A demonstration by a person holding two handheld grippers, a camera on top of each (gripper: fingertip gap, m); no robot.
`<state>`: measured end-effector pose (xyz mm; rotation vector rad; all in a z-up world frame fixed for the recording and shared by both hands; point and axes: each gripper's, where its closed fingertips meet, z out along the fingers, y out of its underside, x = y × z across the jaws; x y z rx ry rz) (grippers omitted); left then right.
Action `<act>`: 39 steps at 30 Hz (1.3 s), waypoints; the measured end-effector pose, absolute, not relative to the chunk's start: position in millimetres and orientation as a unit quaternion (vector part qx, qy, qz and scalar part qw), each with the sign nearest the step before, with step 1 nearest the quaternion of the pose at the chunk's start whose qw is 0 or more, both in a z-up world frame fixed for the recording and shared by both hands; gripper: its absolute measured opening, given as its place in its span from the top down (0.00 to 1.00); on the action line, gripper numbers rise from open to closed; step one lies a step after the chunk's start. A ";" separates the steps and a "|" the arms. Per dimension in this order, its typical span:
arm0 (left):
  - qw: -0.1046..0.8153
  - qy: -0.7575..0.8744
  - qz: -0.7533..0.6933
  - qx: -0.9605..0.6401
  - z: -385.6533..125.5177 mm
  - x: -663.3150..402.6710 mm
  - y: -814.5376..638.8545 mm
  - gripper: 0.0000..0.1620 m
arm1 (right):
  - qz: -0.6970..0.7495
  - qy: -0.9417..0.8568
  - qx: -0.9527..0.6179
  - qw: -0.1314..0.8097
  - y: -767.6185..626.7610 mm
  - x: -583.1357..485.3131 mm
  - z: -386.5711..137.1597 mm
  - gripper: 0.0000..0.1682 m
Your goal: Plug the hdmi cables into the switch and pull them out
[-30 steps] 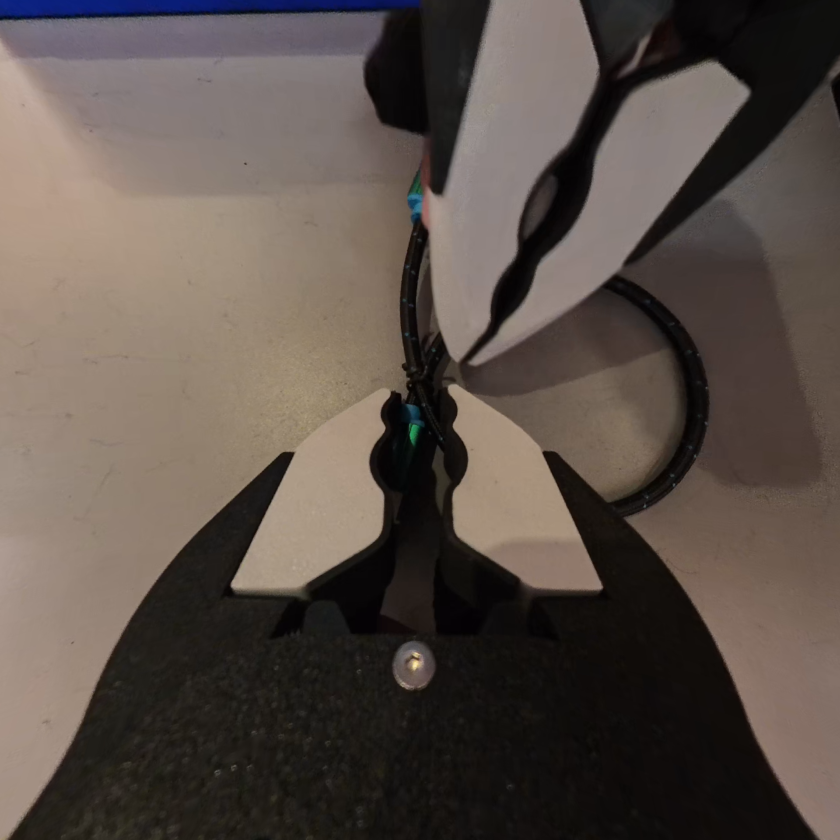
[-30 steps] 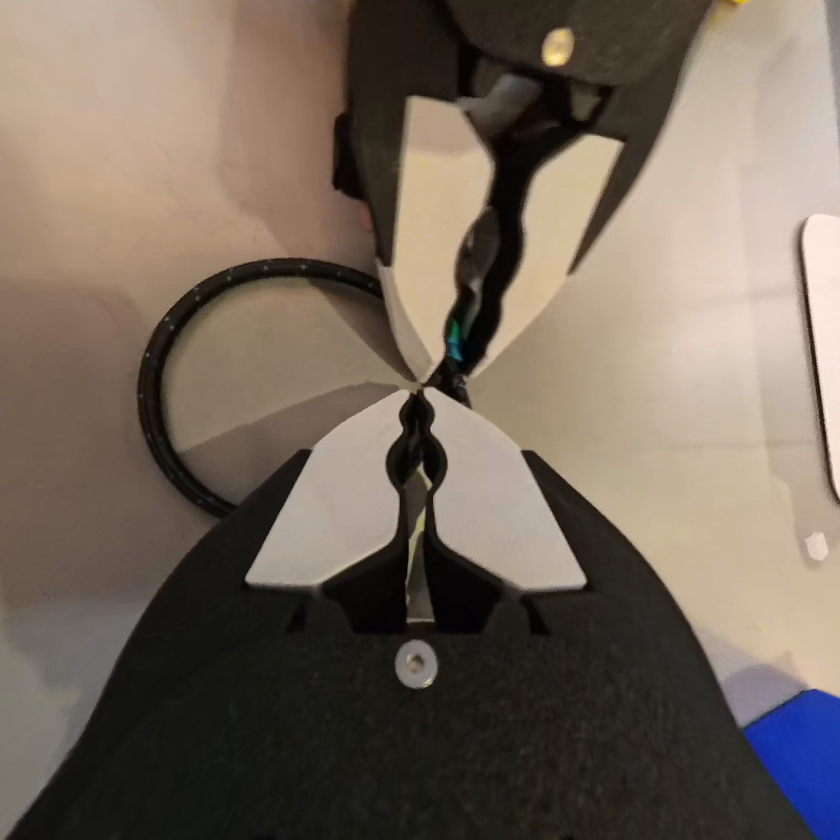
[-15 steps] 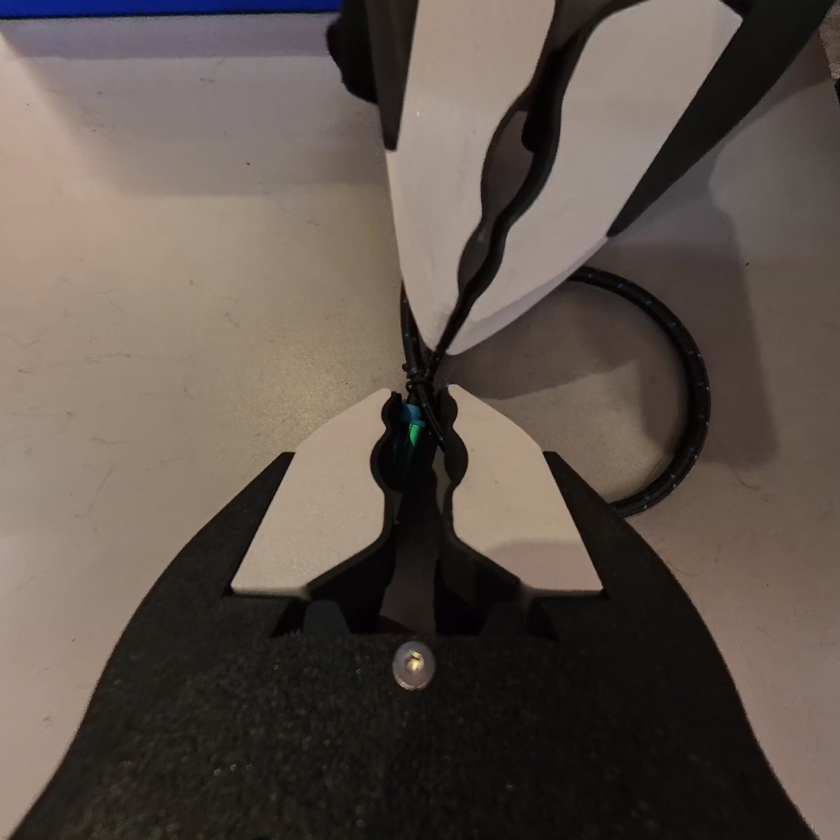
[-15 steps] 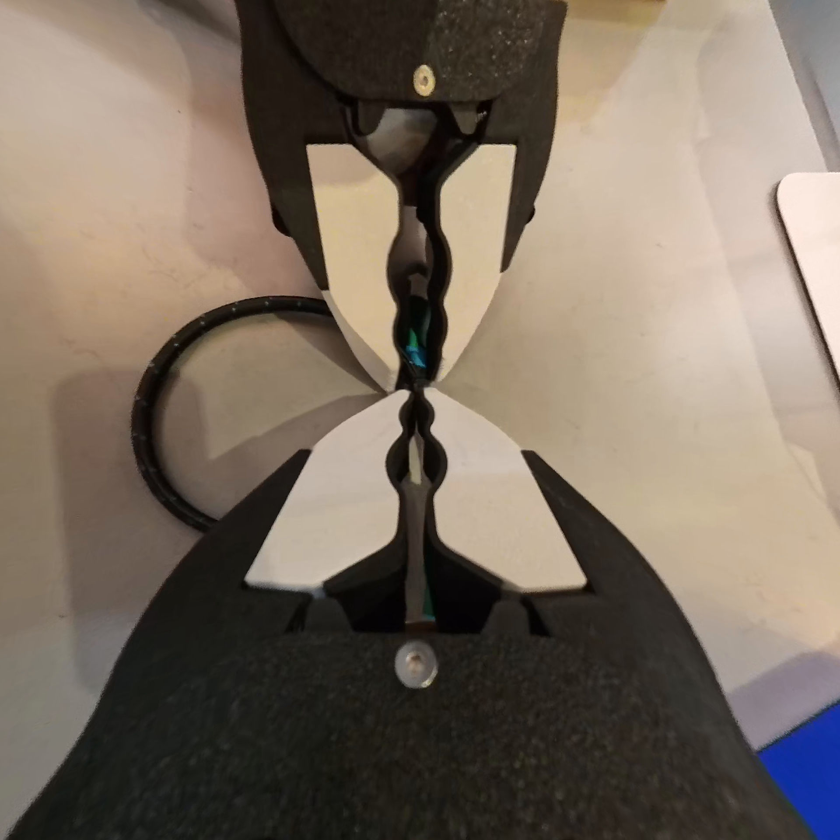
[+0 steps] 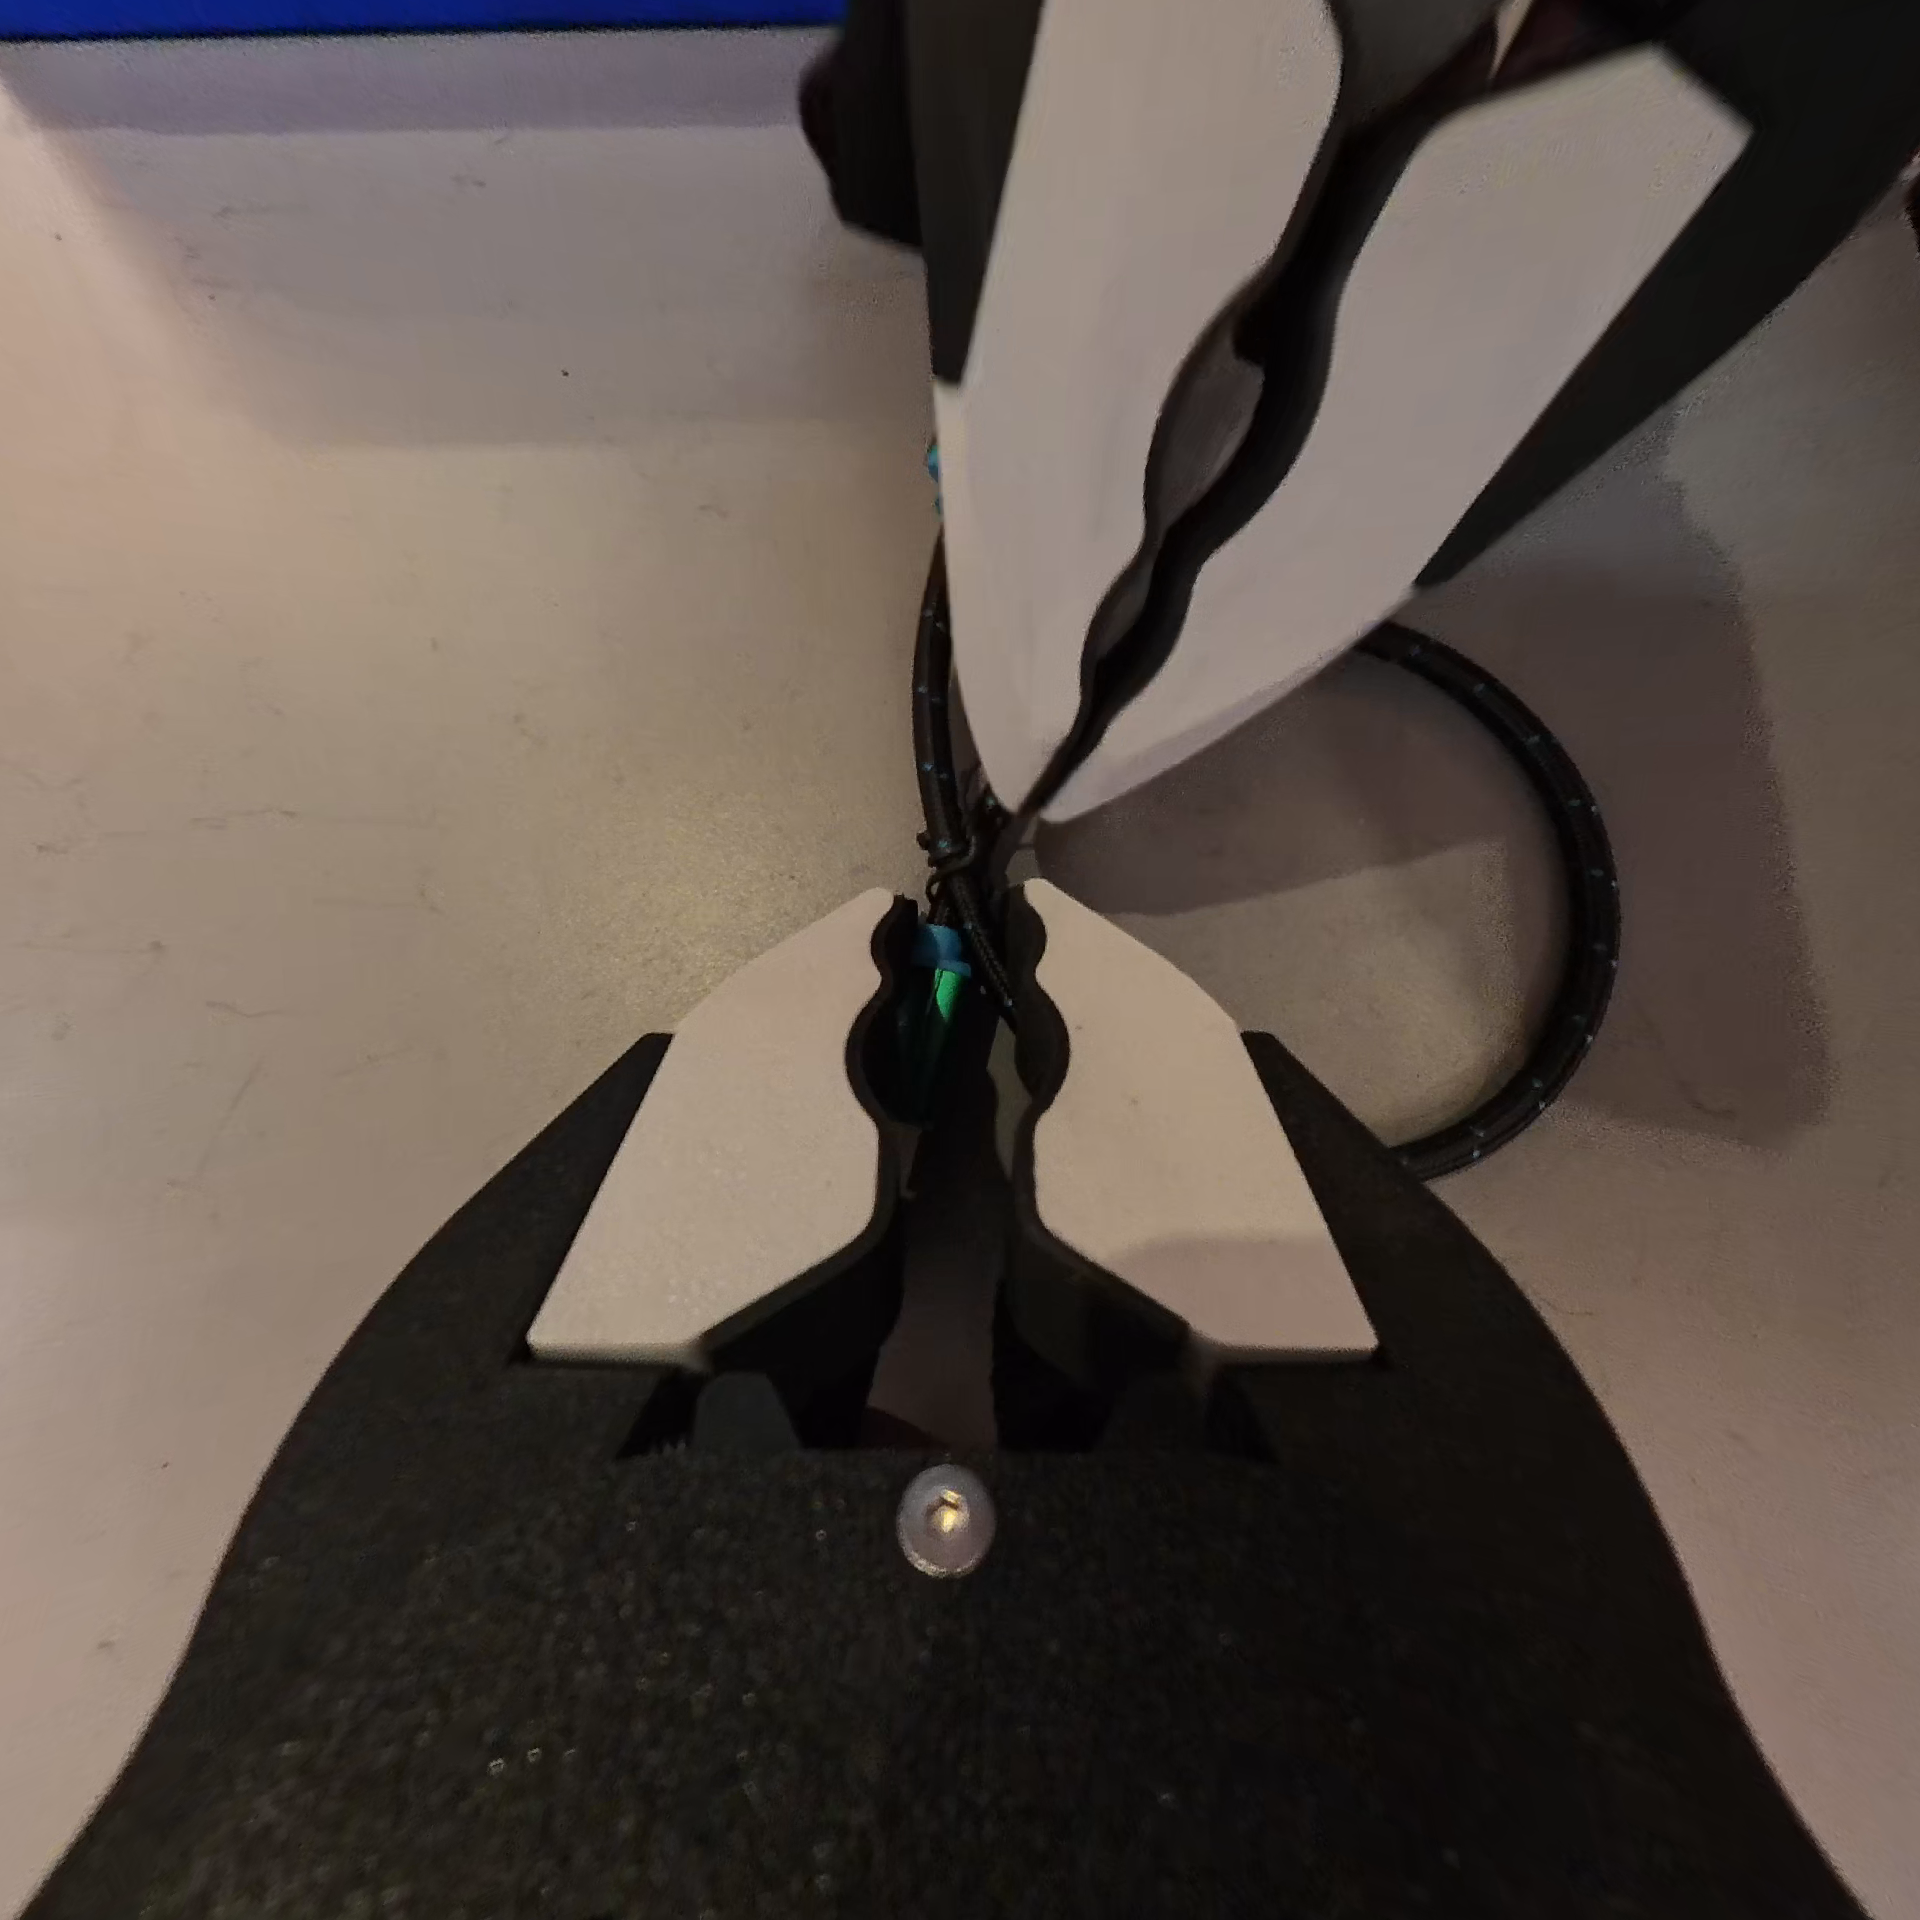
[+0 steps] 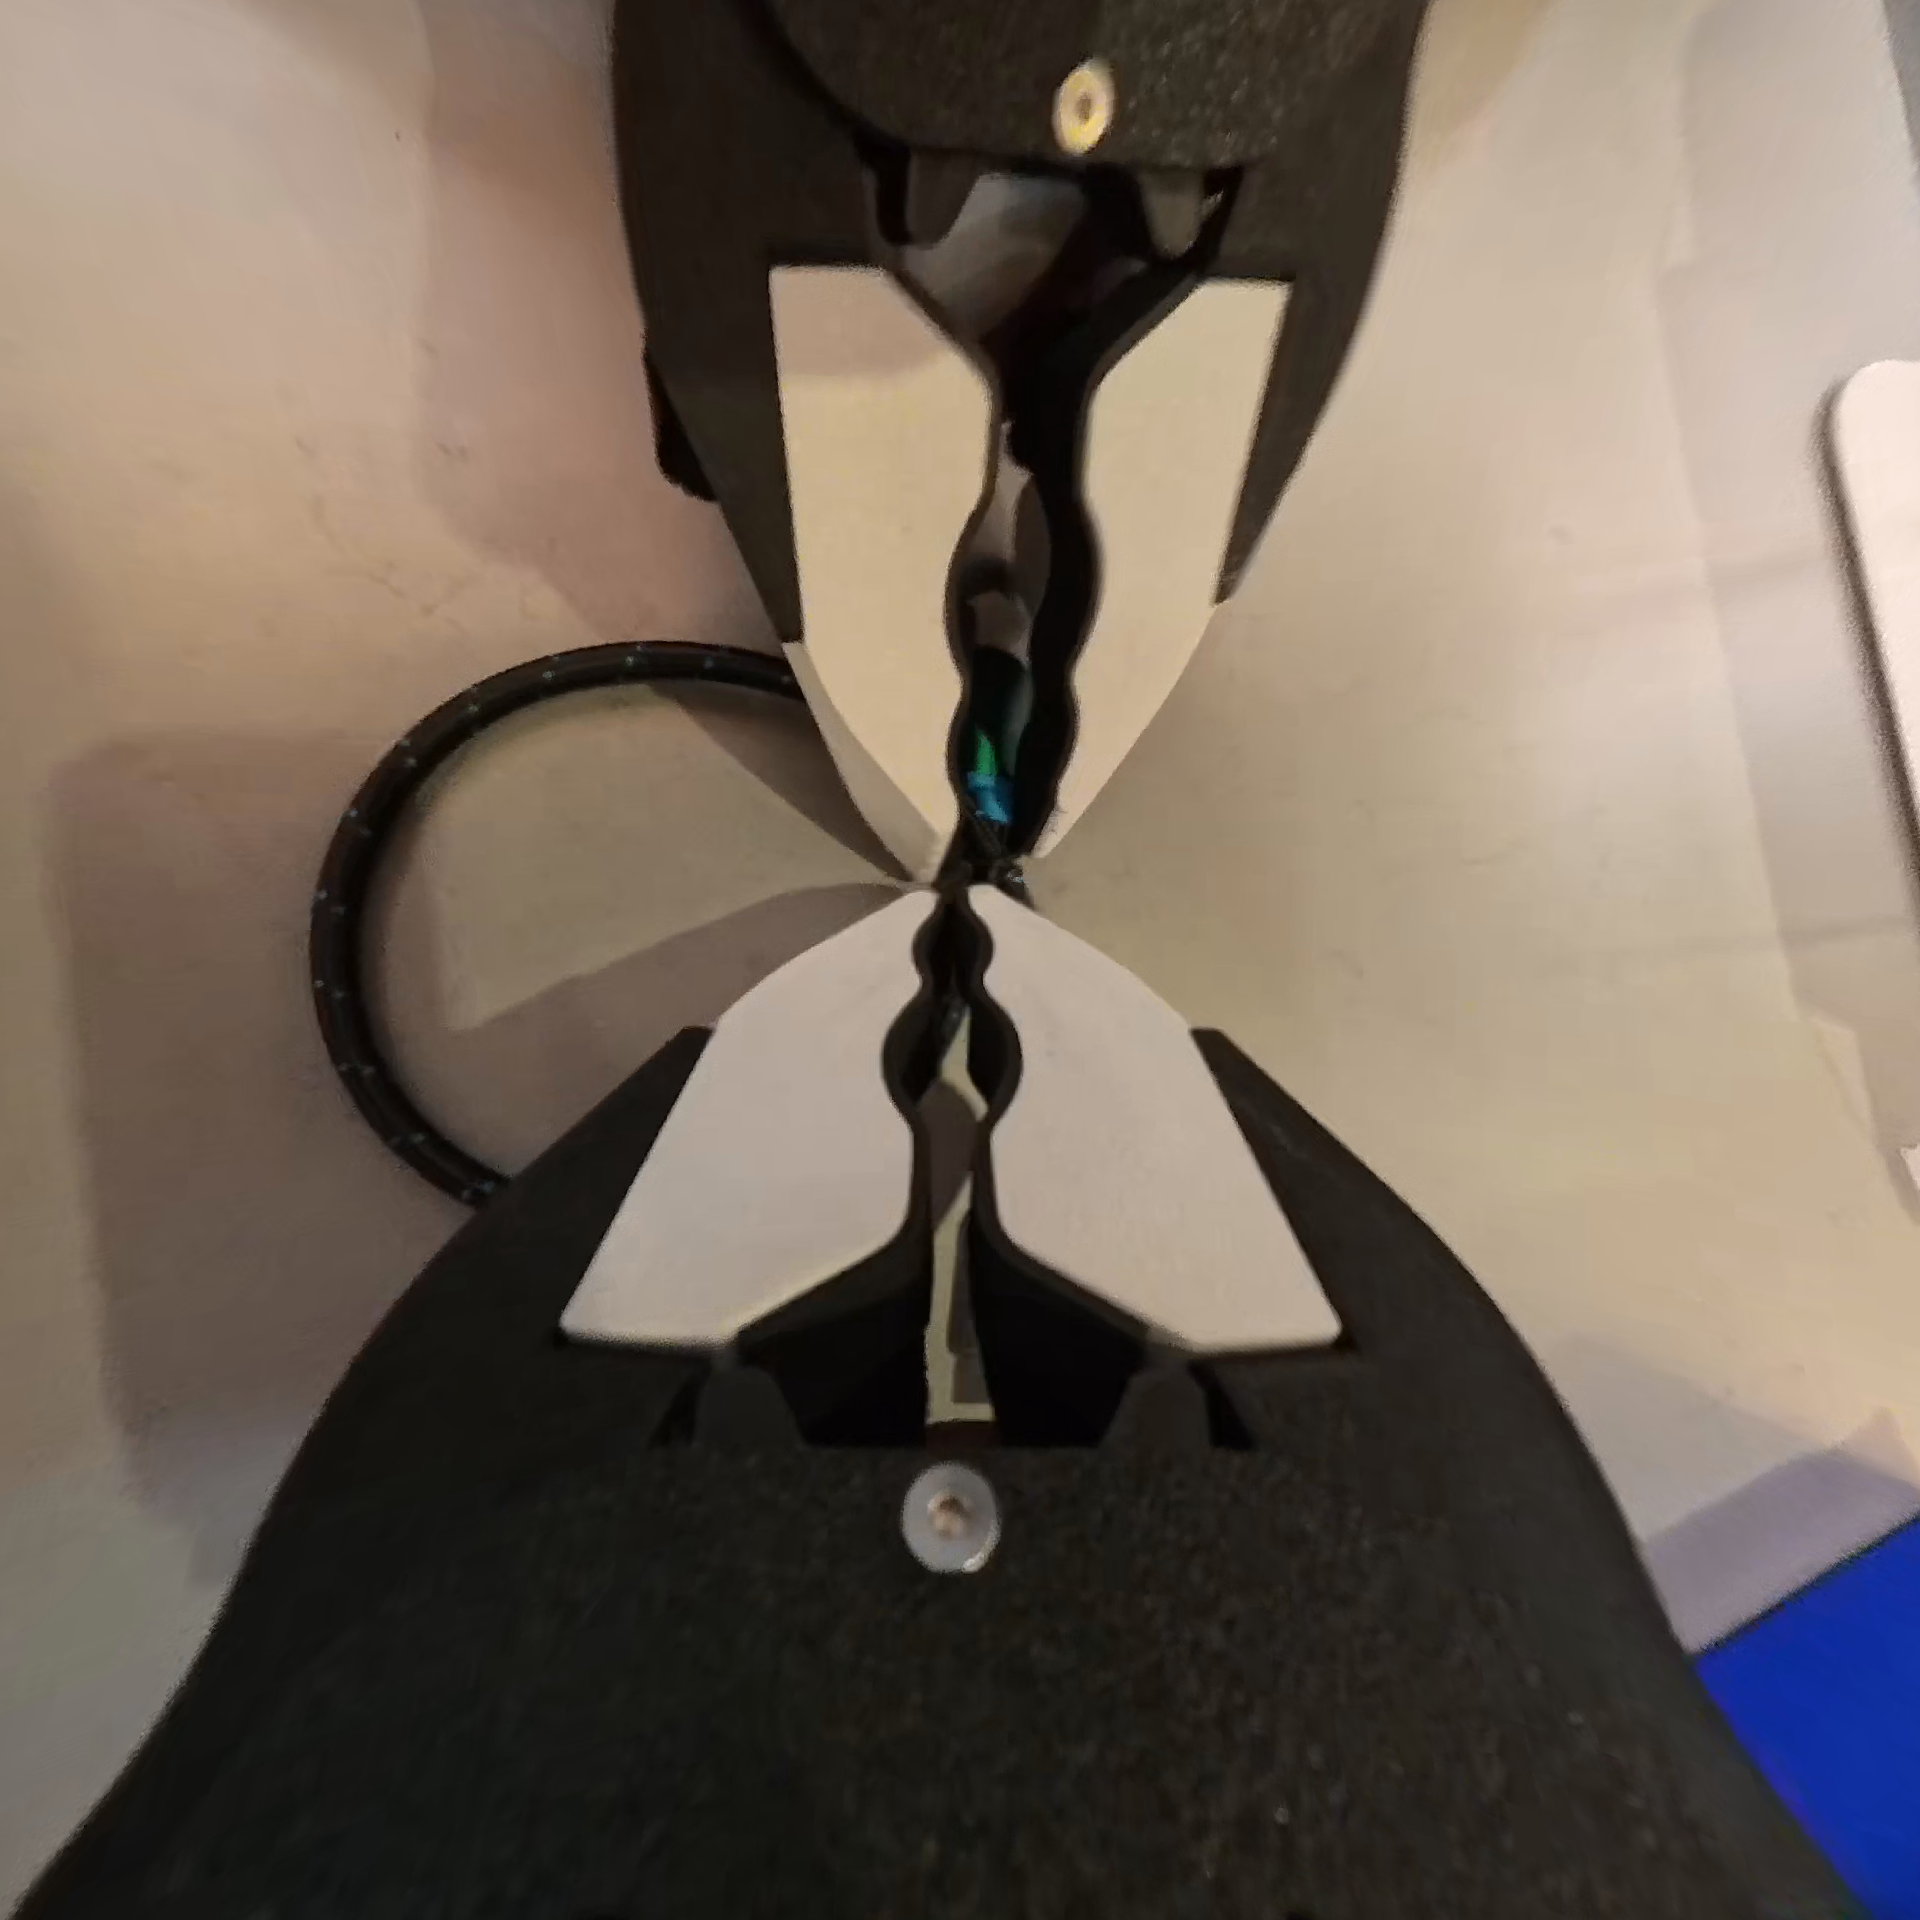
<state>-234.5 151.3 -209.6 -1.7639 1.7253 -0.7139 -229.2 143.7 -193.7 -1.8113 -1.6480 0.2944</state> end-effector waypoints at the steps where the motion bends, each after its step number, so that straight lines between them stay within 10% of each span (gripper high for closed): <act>1: 0.283 0.644 -0.267 -0.659 -209.6 -234.5 151.4 0.89 | 0.116 -0.622 -0.695 0.343 146.1 -228.4 -187.5 1.00; 20: 0.324 0.619 -0.280 -0.658 -195.5 -235.6 158.1 0.77 | 0.084 -0.609 -0.682 0.395 160.2 -235.3 -181.1 1.00; 29: 0.352 0.605 -0.273 -0.660 -190.1 -232.1 165.0 1.00 | 0.111 -0.549 -0.731 0.390 172.7 -224.7 -181.4 1.00; 39: 0.353 0.614 -0.266 -0.654 -191.9 -228.5 163.0 0.94 | 0.128 -0.529 -0.754 0.369 173.2 -228.8 -189.4 1.00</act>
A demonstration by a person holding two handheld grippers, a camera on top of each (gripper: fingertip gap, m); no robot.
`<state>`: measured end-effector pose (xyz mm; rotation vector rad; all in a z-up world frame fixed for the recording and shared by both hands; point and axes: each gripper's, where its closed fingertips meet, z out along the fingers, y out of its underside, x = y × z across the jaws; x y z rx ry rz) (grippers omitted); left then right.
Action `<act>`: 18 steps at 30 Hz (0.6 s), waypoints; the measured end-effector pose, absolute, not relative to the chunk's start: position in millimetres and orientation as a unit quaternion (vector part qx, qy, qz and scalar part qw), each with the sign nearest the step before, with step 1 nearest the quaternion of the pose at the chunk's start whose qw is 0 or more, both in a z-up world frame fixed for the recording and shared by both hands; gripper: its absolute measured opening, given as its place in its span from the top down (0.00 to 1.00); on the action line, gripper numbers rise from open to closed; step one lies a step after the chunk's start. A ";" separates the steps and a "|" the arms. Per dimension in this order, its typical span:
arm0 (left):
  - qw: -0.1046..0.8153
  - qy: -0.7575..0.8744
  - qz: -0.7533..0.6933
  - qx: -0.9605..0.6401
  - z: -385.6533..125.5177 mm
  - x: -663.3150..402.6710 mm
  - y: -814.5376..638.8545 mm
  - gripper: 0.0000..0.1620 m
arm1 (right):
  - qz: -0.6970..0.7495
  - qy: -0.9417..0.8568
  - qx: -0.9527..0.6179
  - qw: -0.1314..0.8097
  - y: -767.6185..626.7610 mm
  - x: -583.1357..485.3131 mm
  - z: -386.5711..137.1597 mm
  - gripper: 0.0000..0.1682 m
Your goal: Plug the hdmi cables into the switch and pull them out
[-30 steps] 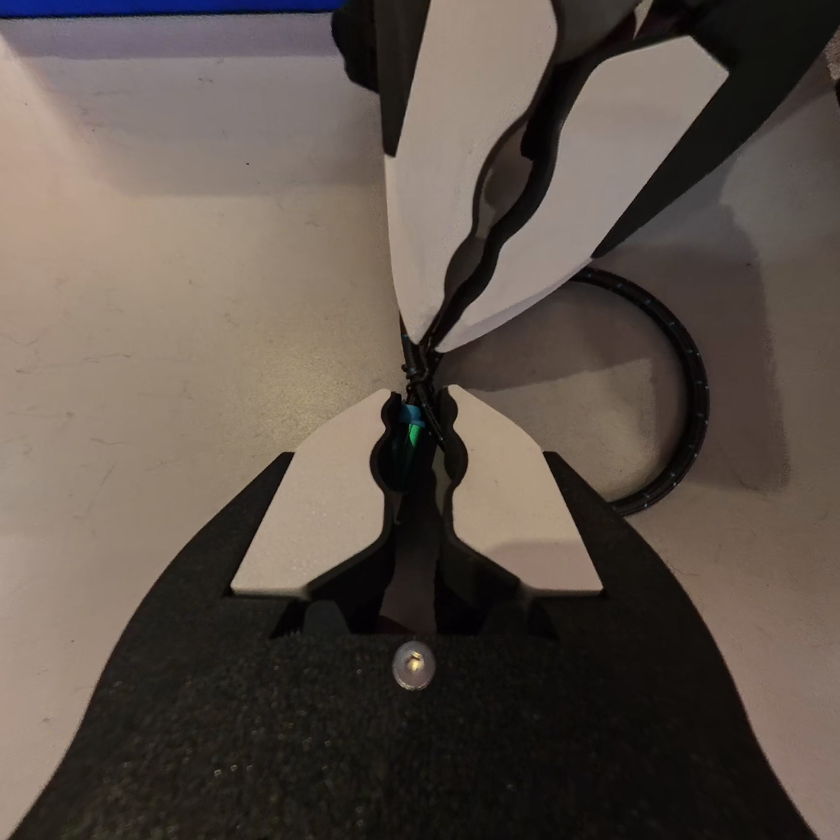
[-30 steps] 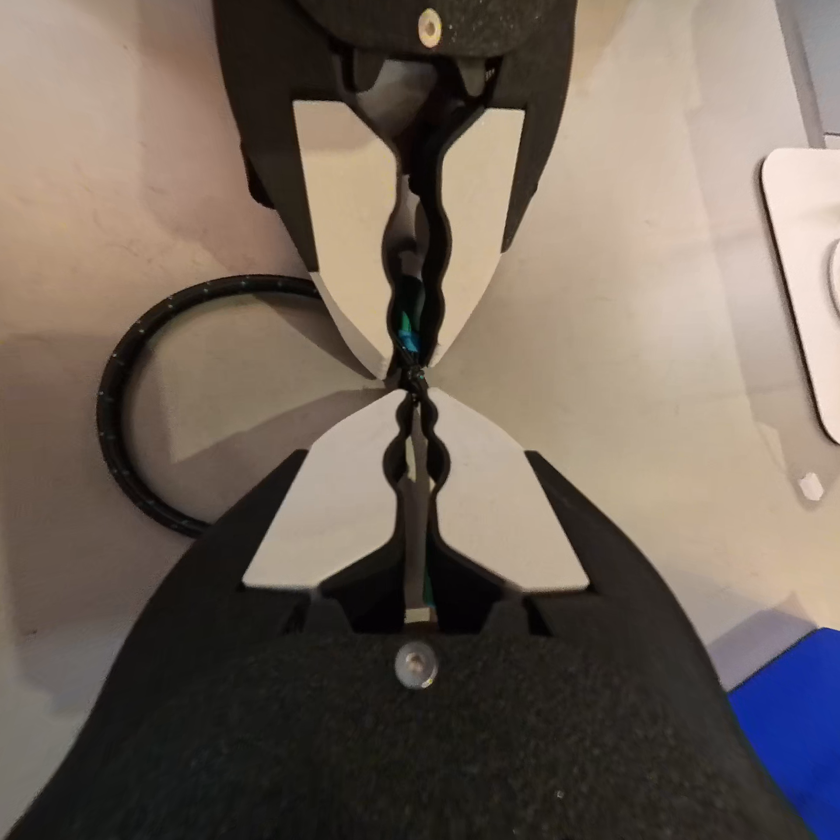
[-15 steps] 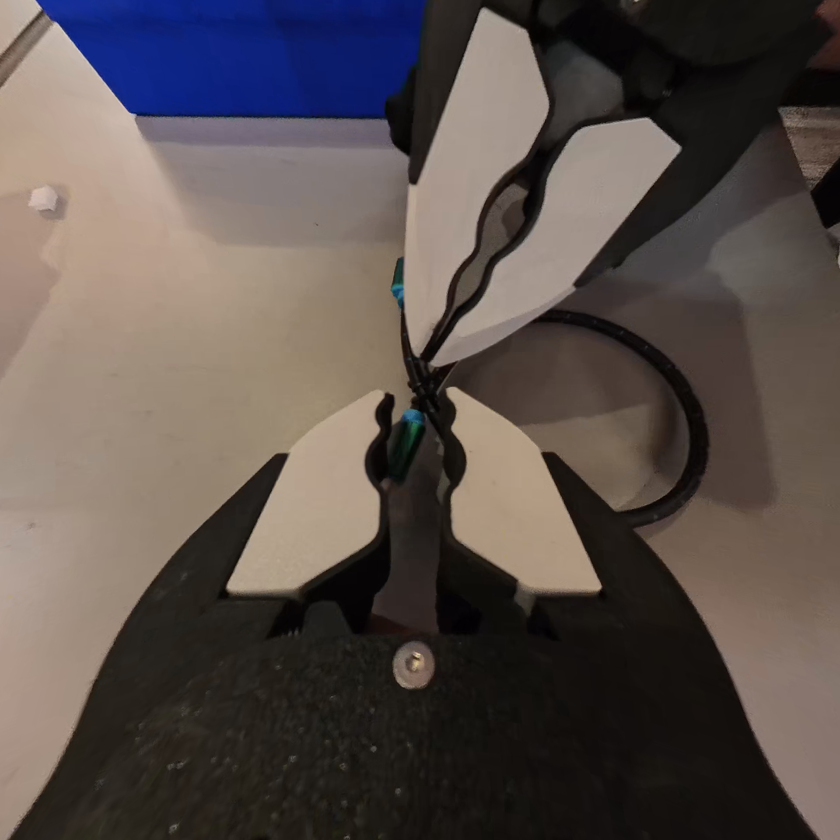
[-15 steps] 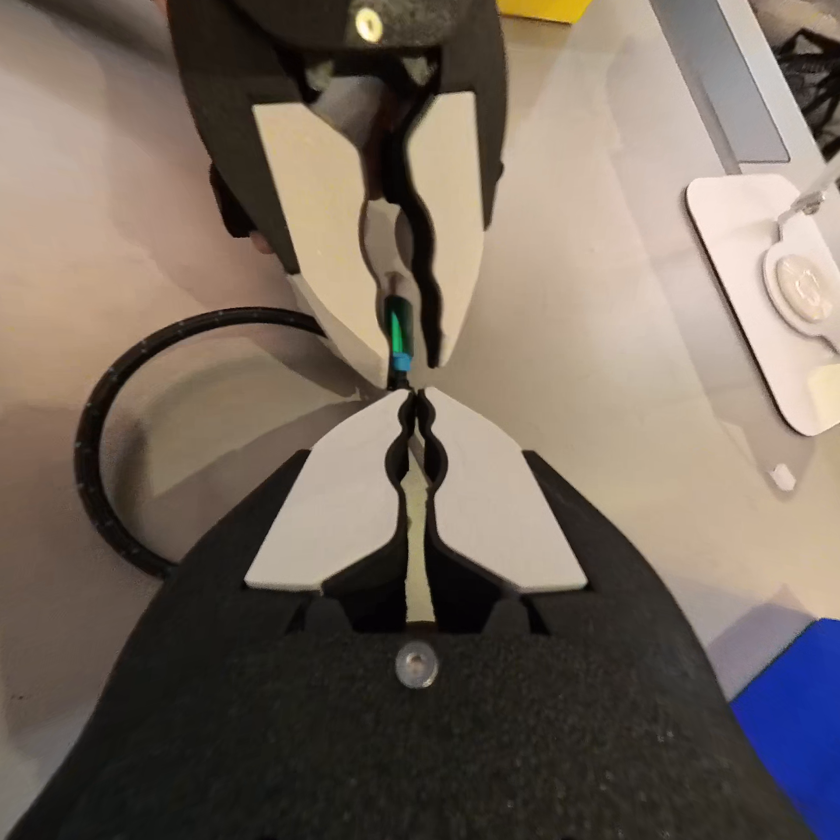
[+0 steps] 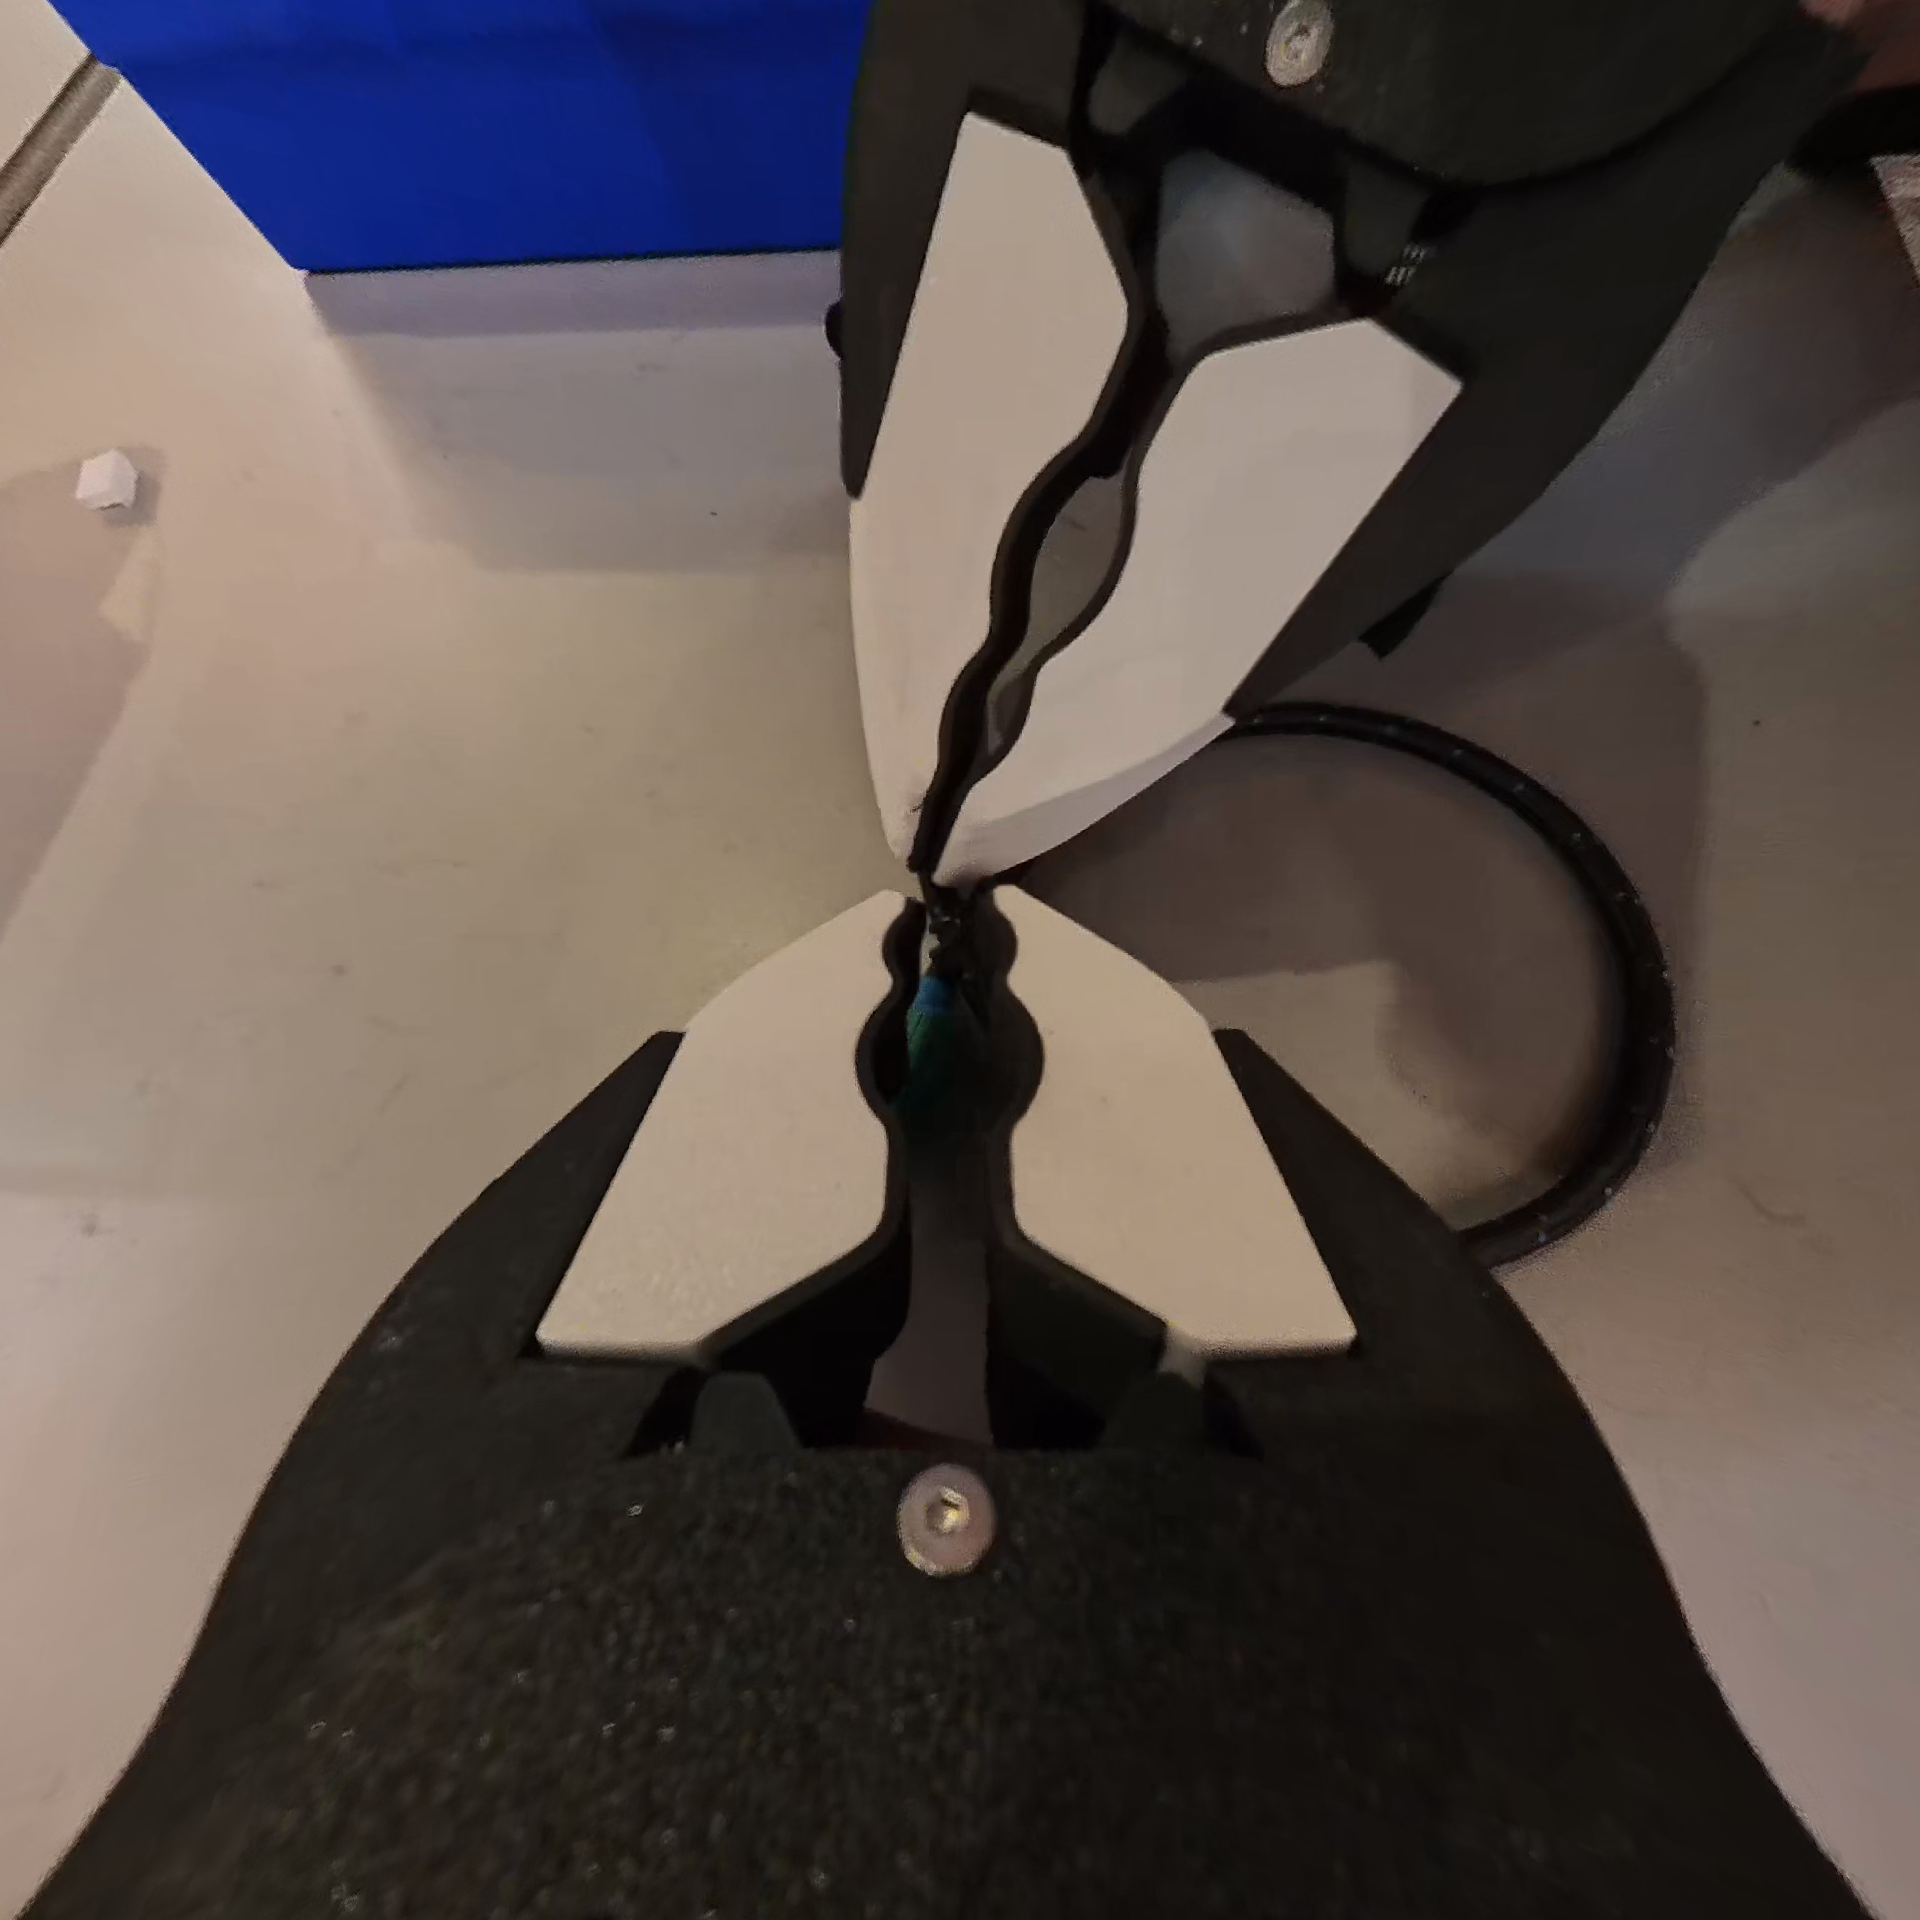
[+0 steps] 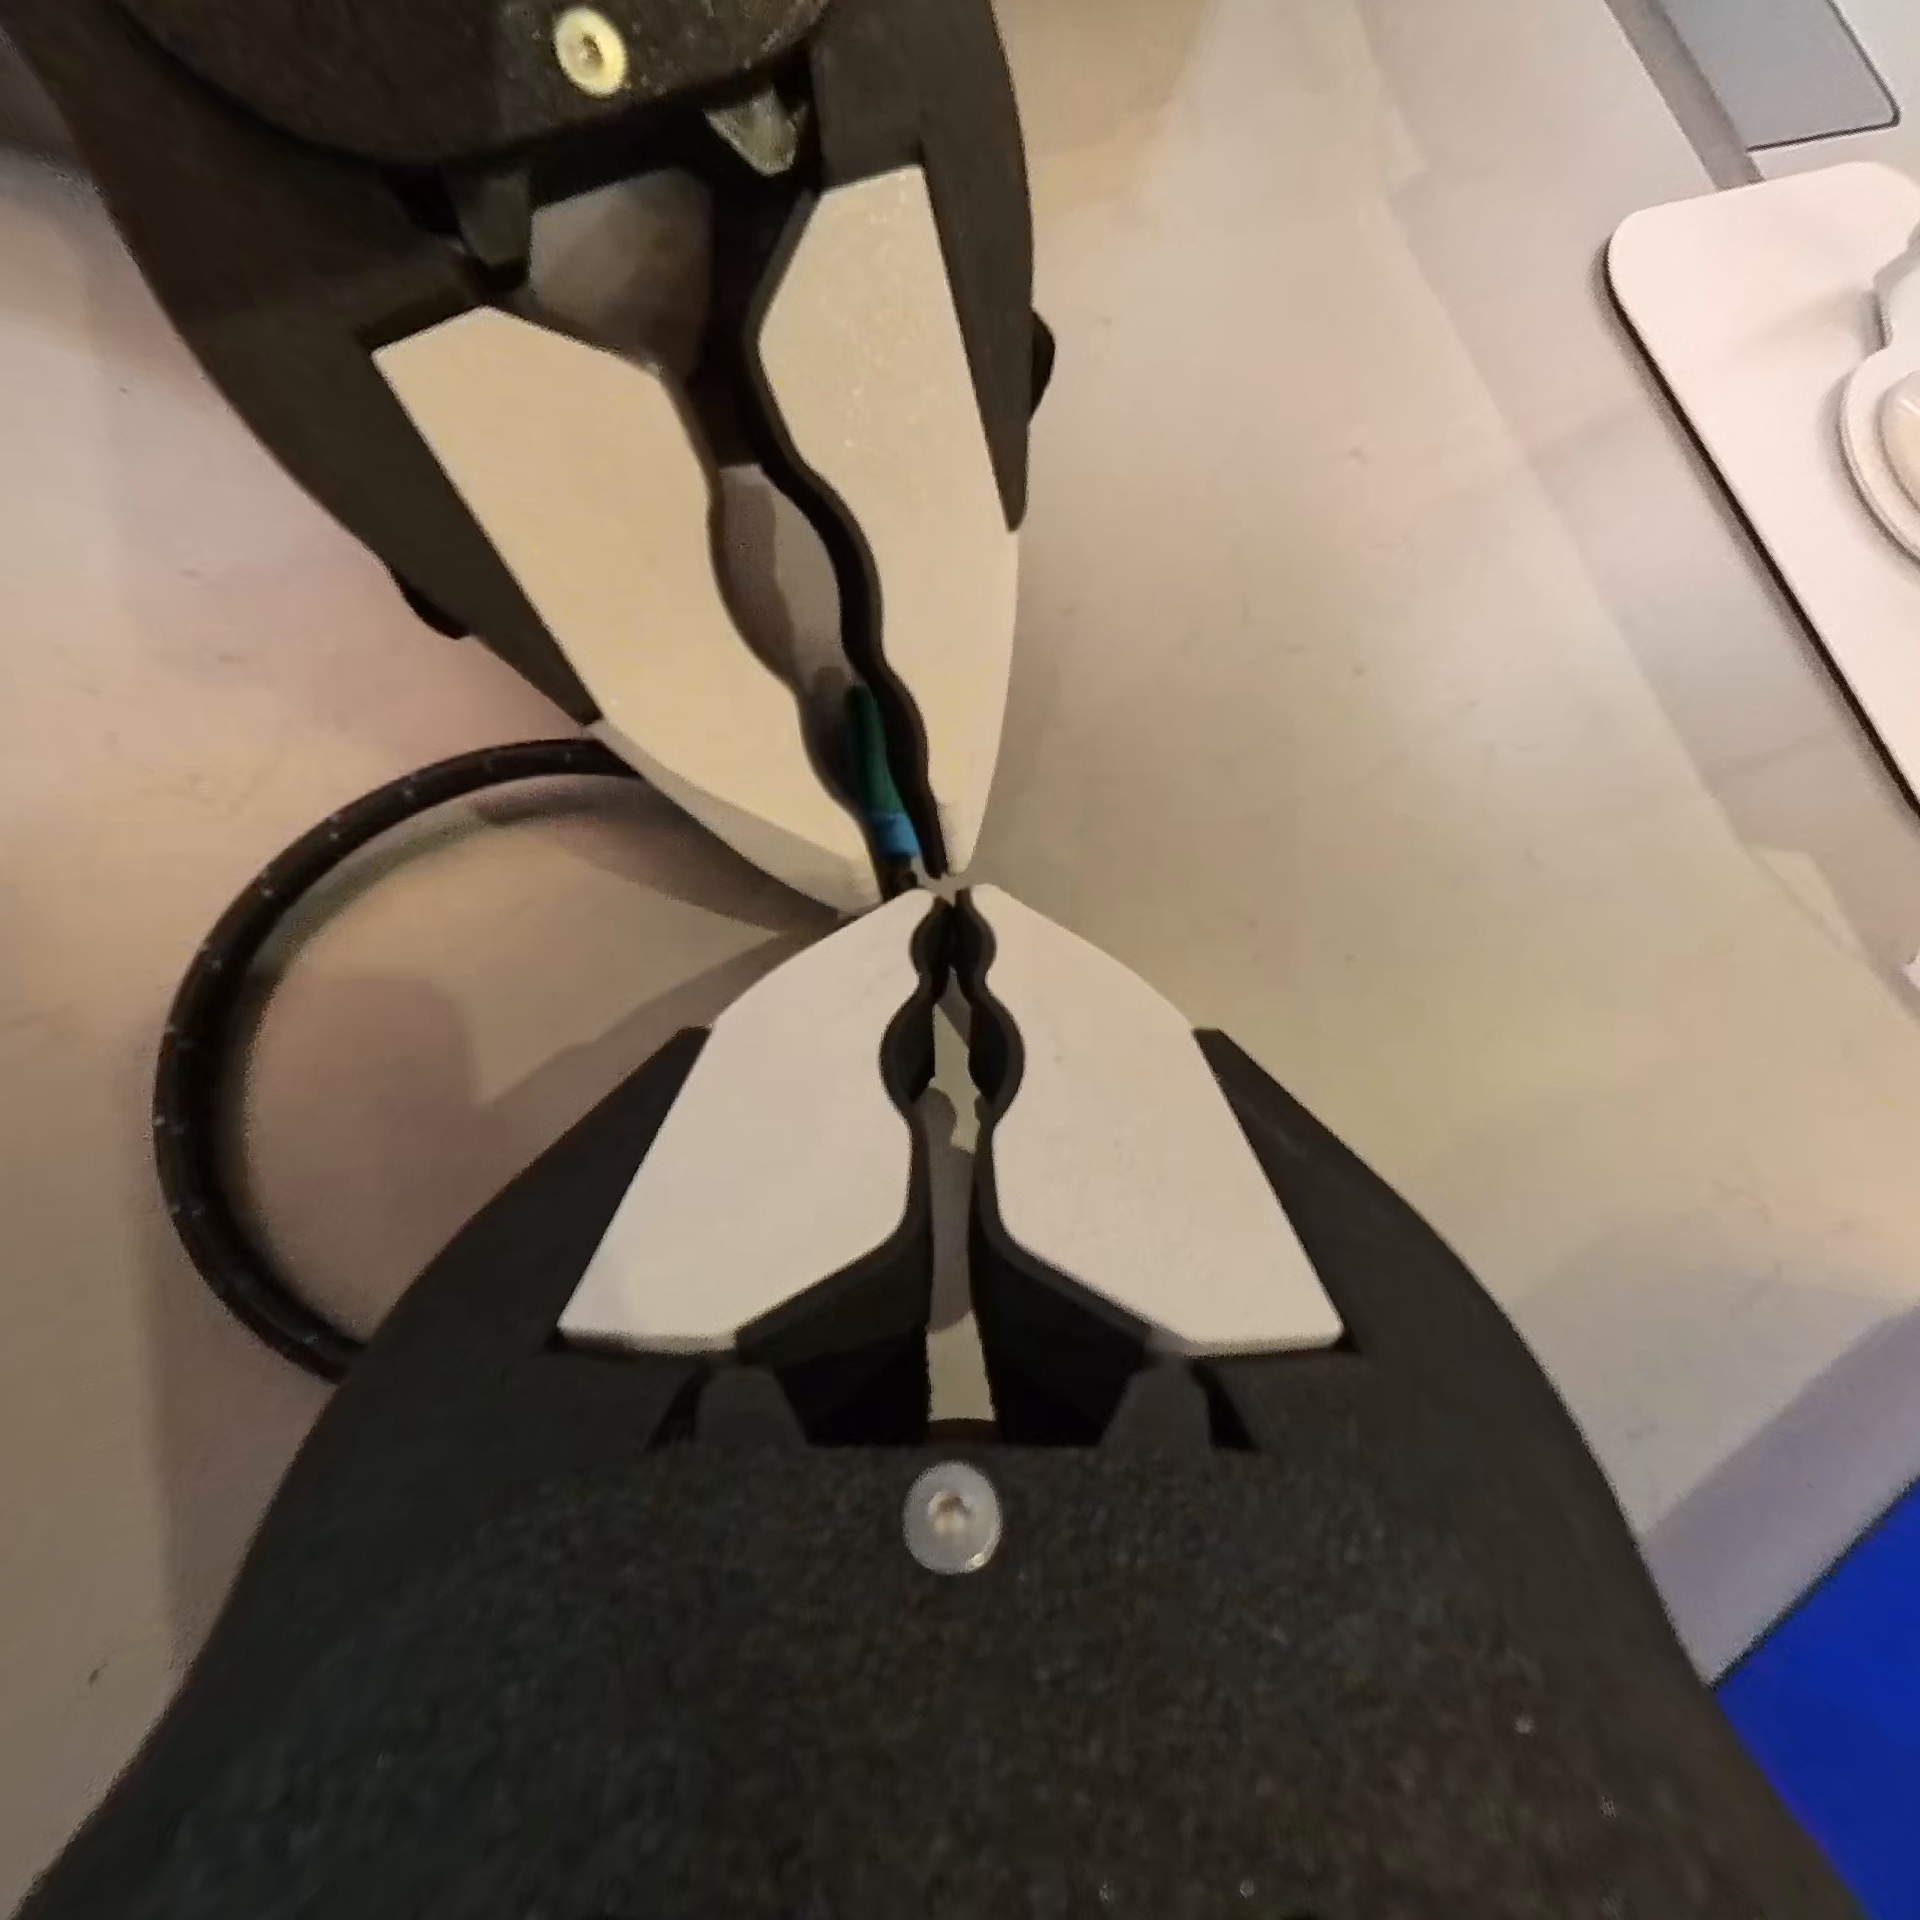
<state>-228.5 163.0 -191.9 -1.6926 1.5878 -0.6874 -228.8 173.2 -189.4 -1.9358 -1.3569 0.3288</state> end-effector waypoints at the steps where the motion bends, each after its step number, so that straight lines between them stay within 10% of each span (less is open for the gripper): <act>1: 0.352 0.615 -0.259 -0.656 -193.4 -228.5 163.6 0.93 | 0.130 -0.524 -0.757 0.367 174.0 -229.3 -189.5 1.00; 18: 0.368 0.594 -0.232 -0.676 -194.4 -228.2 175.3 0.94 | 0.137 -0.493 -0.773 0.375 182.7 -224.8 -185.8 1.00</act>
